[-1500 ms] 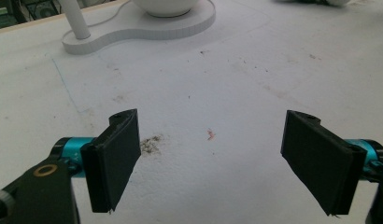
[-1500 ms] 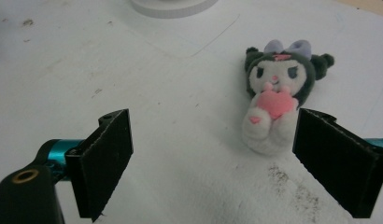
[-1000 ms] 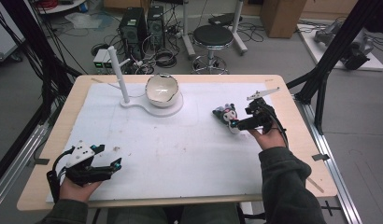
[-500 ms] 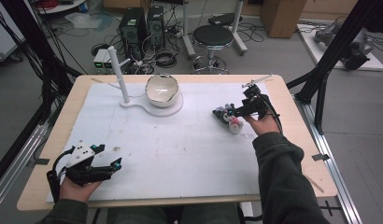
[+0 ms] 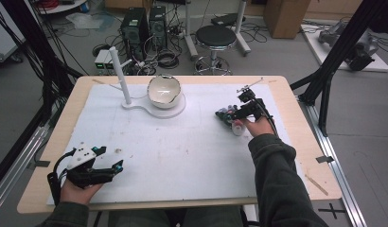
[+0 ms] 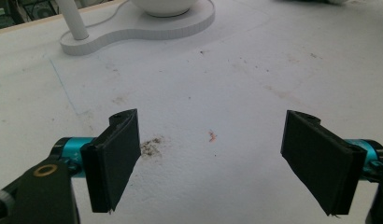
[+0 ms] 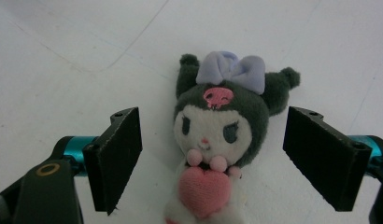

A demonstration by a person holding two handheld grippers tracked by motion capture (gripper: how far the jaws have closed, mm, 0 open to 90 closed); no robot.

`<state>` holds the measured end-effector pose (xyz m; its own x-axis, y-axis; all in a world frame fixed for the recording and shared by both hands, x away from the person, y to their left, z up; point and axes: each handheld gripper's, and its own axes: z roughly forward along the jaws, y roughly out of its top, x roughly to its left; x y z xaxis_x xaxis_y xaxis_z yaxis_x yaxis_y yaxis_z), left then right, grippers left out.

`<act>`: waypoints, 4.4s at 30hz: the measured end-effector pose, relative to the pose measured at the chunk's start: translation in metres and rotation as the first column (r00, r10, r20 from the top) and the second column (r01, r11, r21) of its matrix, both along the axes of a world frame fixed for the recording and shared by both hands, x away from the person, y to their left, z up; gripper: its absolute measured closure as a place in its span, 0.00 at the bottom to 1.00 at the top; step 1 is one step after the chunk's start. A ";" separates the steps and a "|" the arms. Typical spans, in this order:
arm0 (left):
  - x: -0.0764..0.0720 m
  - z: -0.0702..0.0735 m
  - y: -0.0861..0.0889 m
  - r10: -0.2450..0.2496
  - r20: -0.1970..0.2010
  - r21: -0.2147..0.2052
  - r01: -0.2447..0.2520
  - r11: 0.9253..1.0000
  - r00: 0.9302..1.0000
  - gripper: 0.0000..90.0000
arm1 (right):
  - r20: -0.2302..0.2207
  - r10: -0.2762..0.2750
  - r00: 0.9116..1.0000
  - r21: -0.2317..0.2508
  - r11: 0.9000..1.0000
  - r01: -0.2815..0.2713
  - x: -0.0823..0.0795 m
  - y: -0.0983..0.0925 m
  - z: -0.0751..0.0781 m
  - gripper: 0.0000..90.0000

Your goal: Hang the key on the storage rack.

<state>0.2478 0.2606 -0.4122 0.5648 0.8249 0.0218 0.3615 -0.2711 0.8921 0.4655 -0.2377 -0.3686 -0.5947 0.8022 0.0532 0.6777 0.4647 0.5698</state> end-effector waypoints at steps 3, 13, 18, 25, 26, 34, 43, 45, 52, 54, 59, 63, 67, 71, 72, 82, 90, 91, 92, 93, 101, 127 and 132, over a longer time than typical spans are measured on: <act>0.000 0.000 0.000 0.000 0.000 0.000 0.000 1.000 1.000 0.22 | -0.001 -0.008 1.000 0.000 1.000 0.008 0.002 -0.002 -0.006 0.21; 0.000 0.000 -0.001 -0.001 -0.003 -0.001 0.001 1.000 1.000 0.22 | -0.025 0.000 1.000 -0.055 0.998 -0.002 0.004 0.004 -0.017 0.29; 0.000 -0.001 -0.001 -0.002 -0.003 -0.002 0.002 1.000 1.000 0.22 | -0.034 -0.012 0.999 -0.079 0.997 0.010 0.007 0.006 -0.022 0.30; 0.000 -0.001 -0.001 -0.004 -0.004 0.000 0.004 1.000 1.000 0.22 | -0.037 -0.017 0.999 -0.124 0.992 0.012 0.010 0.011 -0.028 0.35; 0.000 -0.001 -0.001 -0.005 -0.003 -0.002 0.005 1.000 1.000 0.22 | -0.035 -0.014 0.999 -0.128 0.992 0.009 0.010 0.012 -0.028 0.35; 0.000 -0.001 -0.001 -0.007 -0.002 0.002 0.007 1.000 1.000 0.22 | -0.032 -0.024 0.999 -0.161 0.987 0.019 0.010 0.016 -0.031 0.36; 0.000 -0.001 -0.001 -0.008 -0.003 0.000 0.008 1.000 1.000 0.22 | -0.029 -0.032 0.999 -0.169 0.985 0.027 0.012 0.017 -0.033 0.39; 0.000 -0.001 -0.001 -0.008 -0.003 0.000 0.008 1.000 1.000 0.22 | -0.036 -0.034 0.999 -0.163 0.986 0.028 0.012 0.017 -0.033 0.42; 0.001 -0.001 -0.001 -0.011 -0.002 0.003 0.011 1.000 1.000 0.23 | -0.039 -0.011 0.999 -0.155 0.988 0.004 0.012 0.014 -0.031 0.50; 0.000 -0.001 -0.001 -0.009 -0.002 0.003 0.009 1.000 1.000 0.23 | -0.031 -0.003 1.000 -0.161 0.987 -0.002 0.011 0.015 -0.030 0.51; 0.001 -0.001 -0.001 -0.009 -0.001 0.002 0.009 1.000 1.000 0.23 | 0.005 0.020 1.000 -0.108 0.994 -0.019 0.007 0.011 -0.027 0.52; 0.001 -0.001 -0.001 -0.011 0.000 0.006 0.011 1.000 1.000 0.23 | 0.025 0.041 0.999 -0.064 0.997 -0.040 0.002 0.010 -0.022 0.52; 0.001 -0.001 -0.002 -0.009 0.000 0.002 0.009 1.000 1.000 0.23 | 0.063 0.063 0.996 -0.012 0.998 -0.062 -0.005 0.010 -0.013 0.52; 0.000 0.000 -0.002 -0.009 0.000 0.002 0.009 1.000 1.000 0.23 | 0.114 0.098 0.989 0.043 0.994 -0.103 -0.014 0.012 -0.004 0.52; 0.000 0.000 -0.002 -0.008 0.000 0.002 0.008 1.000 1.000 0.23 | 0.125 0.104 0.987 0.066 0.991 -0.113 -0.017 0.013 -0.002 0.52; 0.000 0.000 -0.002 -0.005 0.005 0.010 0.005 1.000 1.000 0.23 | 0.200 0.184 0.962 0.160 0.963 -0.218 -0.040 0.027 0.012 0.52; 0.000 0.000 -0.002 -0.004 0.005 0.005 0.004 1.000 1.000 0.23 | 0.240 0.227 0.944 0.216 0.935 -0.280 -0.050 0.038 0.016 0.52; 0.000 0.000 -0.002 -0.004 0.006 0.005 0.004 1.000 1.000 0.23 | 0.244 0.232 0.942 0.221 0.932 -0.286 -0.051 0.039 0.017 0.52; 0.000 0.000 -0.002 -0.003 0.006 0.004 0.003 1.000 1.000 0.23 | 0.248 0.237 0.939 0.226 0.929 -0.295 -0.052 0.041 0.017 0.52; 0.000 0.000 -0.002 -0.006 0.004 0.008 0.006 1.000 1.000 0.23 | 0.246 0.238 0.940 0.229 0.927 -0.295 -0.053 0.042 0.017 0.52; 0.000 0.000 -0.002 -0.005 0.005 0.003 0.005 1.000 1.000 0.23 | 0.264 0.254 0.930 0.281 0.903 -0.326 -0.059 0.051 0.017 0.52; 0.001 0.000 0.000 -0.004 0.006 0.006 0.004 1.000 1.000 0.23 | 0.339 0.374 0.863 0.287 0.832 -0.474 -0.055 0.122 0.049 0.52; 0.001 0.000 0.000 -0.002 0.003 0.001 0.002 1.000 1.000 0.23 | 0.347 0.383 0.856 0.287 0.825 -0.486 -0.052 0.132 0.053 0.52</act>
<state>0.2485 0.2603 -0.4121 0.5663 0.8238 0.0245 0.3579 -0.2726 0.8931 0.4137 -0.1058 -0.3154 -0.9083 0.4121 0.0716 0.2538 0.4070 0.8774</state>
